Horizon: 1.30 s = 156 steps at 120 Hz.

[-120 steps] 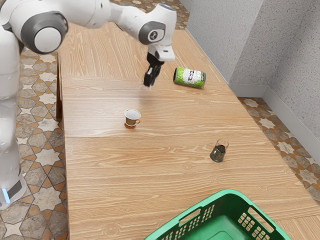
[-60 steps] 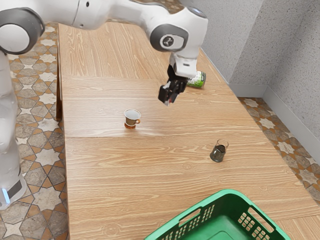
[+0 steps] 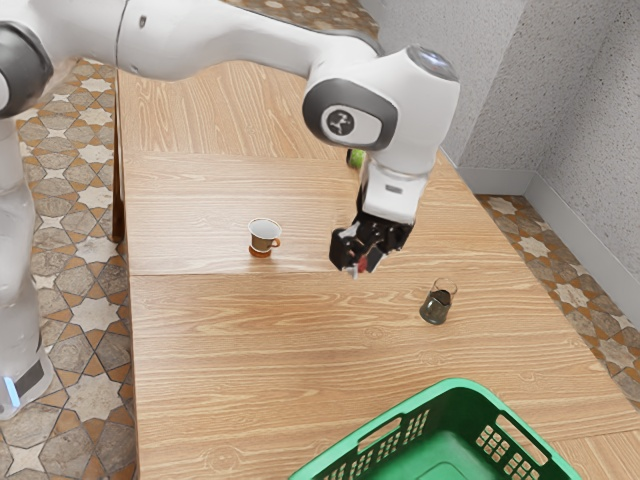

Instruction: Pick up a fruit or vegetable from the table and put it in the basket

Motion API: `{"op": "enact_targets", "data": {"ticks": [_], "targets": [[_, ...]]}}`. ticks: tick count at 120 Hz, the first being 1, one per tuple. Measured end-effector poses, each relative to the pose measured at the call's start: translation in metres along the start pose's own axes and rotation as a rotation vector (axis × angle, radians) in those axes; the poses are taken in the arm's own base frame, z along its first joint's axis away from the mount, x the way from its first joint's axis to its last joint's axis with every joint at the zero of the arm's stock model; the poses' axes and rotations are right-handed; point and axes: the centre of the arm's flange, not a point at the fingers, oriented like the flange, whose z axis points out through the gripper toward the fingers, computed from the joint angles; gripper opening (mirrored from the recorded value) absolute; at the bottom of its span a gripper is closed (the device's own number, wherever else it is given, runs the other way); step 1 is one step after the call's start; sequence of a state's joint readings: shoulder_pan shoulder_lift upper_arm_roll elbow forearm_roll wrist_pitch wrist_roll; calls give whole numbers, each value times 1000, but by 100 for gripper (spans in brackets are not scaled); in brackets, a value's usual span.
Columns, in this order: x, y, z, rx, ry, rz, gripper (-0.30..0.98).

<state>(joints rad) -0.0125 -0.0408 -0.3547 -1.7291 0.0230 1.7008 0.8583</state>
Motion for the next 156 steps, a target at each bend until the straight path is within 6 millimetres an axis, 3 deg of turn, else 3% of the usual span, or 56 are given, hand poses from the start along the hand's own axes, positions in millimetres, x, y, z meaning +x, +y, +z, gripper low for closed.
{"op": "enact_targets", "data": {"ticks": [47, 90, 104, 125, 145, 156], "targets": [[94, 93, -12, 22, 23, 161, 15], [159, 167, -22, 41, 106, 284, 15], [173, 175, -27, 40, 141, 295, 15], [179, 149, -28, 52, 184, 247, 15], [211, 187, -26, 60, 218, 312, 15], [218, 192, -25, 63, 236, 314, 14]]}}
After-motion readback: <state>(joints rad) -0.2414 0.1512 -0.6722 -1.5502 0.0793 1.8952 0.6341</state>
